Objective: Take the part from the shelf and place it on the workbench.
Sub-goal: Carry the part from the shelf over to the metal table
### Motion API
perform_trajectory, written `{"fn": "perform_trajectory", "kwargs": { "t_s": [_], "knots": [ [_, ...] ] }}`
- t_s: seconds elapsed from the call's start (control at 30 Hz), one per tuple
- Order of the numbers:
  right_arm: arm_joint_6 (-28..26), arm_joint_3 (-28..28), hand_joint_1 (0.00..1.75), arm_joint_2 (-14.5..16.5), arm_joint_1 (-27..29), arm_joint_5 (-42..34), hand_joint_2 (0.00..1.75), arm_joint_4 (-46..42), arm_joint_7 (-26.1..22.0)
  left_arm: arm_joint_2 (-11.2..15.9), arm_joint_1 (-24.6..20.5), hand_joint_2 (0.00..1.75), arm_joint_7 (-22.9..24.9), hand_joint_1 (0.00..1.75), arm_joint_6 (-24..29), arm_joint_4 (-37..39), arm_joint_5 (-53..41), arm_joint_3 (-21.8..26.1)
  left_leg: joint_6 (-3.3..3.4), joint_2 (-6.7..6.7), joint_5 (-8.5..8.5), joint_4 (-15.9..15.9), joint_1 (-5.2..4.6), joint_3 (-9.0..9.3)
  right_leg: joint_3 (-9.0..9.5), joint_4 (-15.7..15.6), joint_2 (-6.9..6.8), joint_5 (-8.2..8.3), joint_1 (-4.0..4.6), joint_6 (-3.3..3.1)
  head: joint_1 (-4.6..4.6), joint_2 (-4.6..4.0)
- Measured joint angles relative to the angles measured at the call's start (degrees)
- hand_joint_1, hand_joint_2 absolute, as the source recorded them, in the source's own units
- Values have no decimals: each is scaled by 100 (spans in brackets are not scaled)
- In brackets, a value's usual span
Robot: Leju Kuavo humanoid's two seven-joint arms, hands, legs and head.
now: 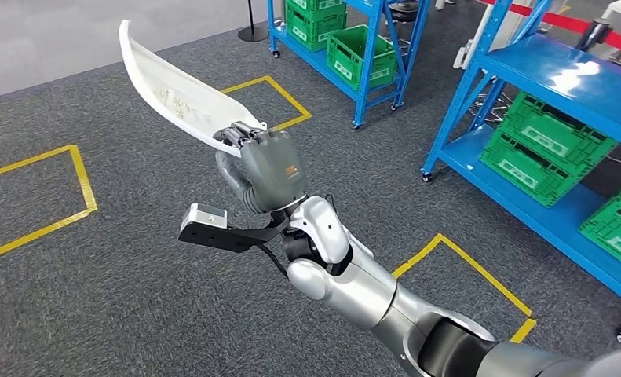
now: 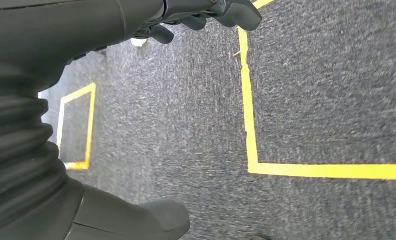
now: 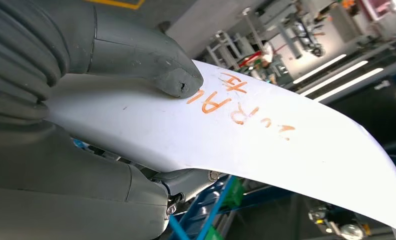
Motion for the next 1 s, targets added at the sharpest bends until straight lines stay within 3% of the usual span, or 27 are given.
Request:
{"fn": "perform_trajectory", "kwargs": {
  "t_s": [0.03, 0.07, 0.1, 0.13, 0.2, 0.23, 0.27, 0.33, 0.37, 0.4, 0.47, 0.53, 0.63, 0.7, 0.77, 0.8, 0.83, 0.87, 0.9, 0.93, 1.0],
  "knots": [
    [-10, 9, 175, 9, -53, -19, 175, 32, -10, -2, -5, 175, -41, 0, 0, 1, 9, 0, -35, -65, 13, -3, 19, -26, 58, -148, 87, 28, 7, -16, 5, 0],
    [-13, 22, 175, 30, -108, -32, 175, 62, -11, -1, -8, 175, -65, 0, 0, 1, 15, 0, -79, -135, 32, -17, 35, -50, 68, -184, 86, 18, 15, -23, 9, 0],
    [-13, 36, 175, 63, -160, -34, 175, 81, -6, 7, -8, 175, -73, 0, 1, 1, 18, 0, -123, -205, 51, -38, 48, -70, 85, -221, 5, 35, 14, -30, 19, 0],
    [-11, 51, 175, 101, -205, -33, 175, 98, 1, 10, -7, 175, -74, 0, 2, 2, 20, 0, -151, -156, 48, -32, 42, -91, 120, -272, -73, 57, 5, -44, 19, 0],
    [-11, 81, 175, 166, -269, -28, 175, 122, 8, 12, -28, 175, -69, 0, 4, 3, 23, 0, -194, 185, -103, 219, 9, -228, 205, -385, -253, 105, -18, -86, -7, 0],
    [-10, 91, 175, 180, -284, -26, 175, 139, 13, 10, -47, 175, -67, 0, 4, 4, 23, 0, -210, 409, -264, 522, 6, -375, 228, -410, -350, 110, -13, -103, -19, 0],
    [-8, 98, 175, 184, -291, -24, 175, 159, 14, 10, -66, 175, -65, 0, 4, 4, 23, 0, -237, 538, -440, 902, 14, -564, 236, -415, -448, 104, -9, -119, -32, 0],
    [-1, 114, 175, 186, -293, -23, 175, 206, 16, 12, -78, 175, -61, 0, 4, 4, 24, 0, -297, 615, -614, 1472, 51, -852, 240, -409, -638, 80, -12, -116, -32, 0],
    [2, 124, 175, 189, -293, -23, 175, 227, 16, 14, -73, 175, -58, 0, 4, 3, 25, 0, -327, 636, -549, 1472, 71, -850, 242, -400, -723, 65, -24, -99, -32, 0],
    [4, 131, 175, 192, -295, -23, 175, 242, 17, 18, -69, 175, -56, 0, 4, 3, 25, 0, -357, 677, -391, 1238, 92, -726, 245, -383, -799, 46, -39, -74, -31, 0],
    [4, 134, 175, 205, -303, -23, 175, 262, 19, 18, -72, 175, -55, 0, 4, 3, 26, 0, -391, 902, -61, 465, 111, -302, 243, -308, -934, -22, -46, 3, -38, 0],
    [4, 137, 175, 214, -314, -20, 175, 275, 36, 11, -82, 175, -55, 0, 3, 3, 25, 0, -324, 1049, 46, 52, 102, -78, 242, -235, -1032, -87, -20, 82, -21, 0],
    [3, 143, 175, 235, -329, 6, 175, 296, 90, 9, -97, 175, -12, 0, 0, 0, -14, 0, -172, 901, 33, 54, 88, -106, 268, -208, -1136, -136, -32, 162, 11, 0],
    [12, 146, 175, 258, -363, 35, 175, 325, 88, 0, -144, 175, 46, 0, 12, -4, -53, 0, -100, 776, 49, 43, 99, -108, 176, 33, -924, -317, -73, 214, 22, 0],
    [35, 150, 175, 270, -405, 56, 175, 385, 79, -9, -219, 175, 106, 0, 49, -9, -68, 0, -52, 640, 62, 37, 98, -117, -160, 752, -597, -674, -89, 233, 38, 0],
    [48, 151, 175, 271, -414, 58, 175, 422, 82, -11, -248, 175, 135, 0, 66, -11, -68, 0, -37, 563, 66, 38, 88, -123, -370, 1160, -520, -823, -86, 226, 44, 0],
    [59, 152, 175, 273, -416, 61, 175, 458, 84, -16, -262, 175, 159, 0, 78, -11, -68, 0, -29, 481, 68, 40, 74, -125, -530, 1445, -483, -887, -77, 209, 46, 0],
    [67, 153, 175, 275, -414, 66, 175, 483, 88, -21, -263, 175, 178, 0, 84, -11, -68, 0, -25, 395, 70, 42, 59, -126, -592, 1512, -462, -831, -64, 177, 46, 0],
    [71, 154, 175, 279, -414, 74, 175, 495, 91, -29, -256, 175, 188, 0, 91, -10, -68, 0, -24, 310, 72, 45, 48, -125, -536, 1331, -433, -664, -44, 131, 47, 0],
    [72, 154, 175, 282, -417, 84, 175, 498, 94, -41, -249, 175, 191, 0, 98, -10, -68, 0, -25, 226, 77, 48, 41, -124, -380, 950, -360, -426, -19, 77, 46, 0],
    [71, 154, 175, 284, -425, 100, 175, 500, 101, -74, -244, 175, 187, 0, 117, -9, -68, 0, -48, 67, 96, 48, 42, -134, -33, 152, -99, -89, 22, -21, 42, 0]
  ]
}}
